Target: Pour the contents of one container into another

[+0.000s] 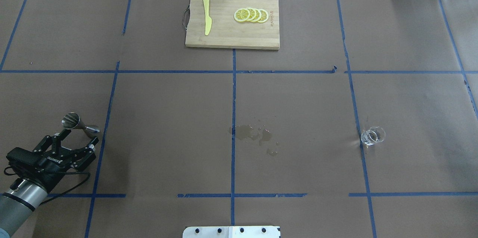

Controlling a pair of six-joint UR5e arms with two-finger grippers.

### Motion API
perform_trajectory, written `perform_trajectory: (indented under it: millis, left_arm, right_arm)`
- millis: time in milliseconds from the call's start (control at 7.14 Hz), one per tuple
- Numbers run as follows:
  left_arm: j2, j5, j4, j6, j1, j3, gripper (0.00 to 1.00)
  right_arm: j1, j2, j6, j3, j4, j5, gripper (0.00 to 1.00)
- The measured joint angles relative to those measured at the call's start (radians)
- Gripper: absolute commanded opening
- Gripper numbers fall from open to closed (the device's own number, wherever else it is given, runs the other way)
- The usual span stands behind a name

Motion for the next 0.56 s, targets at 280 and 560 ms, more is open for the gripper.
perform_trajectory:
  millis: [280, 560]
  left_arm:
    - [-0.001, 0.0, 0.0, 0.0, -0.019, 0.009, 0.99]
    - [-0.014, -0.005, 0.004, 0.0, -0.051, 0.028, 0.99]
  right_arm:
    - [0.0, 0.0, 0.0, 0.0, 0.0, 0.0, 1.0]
    - [0.0, 0.0, 0.0, 0.0, 0.0, 0.0, 1.0]
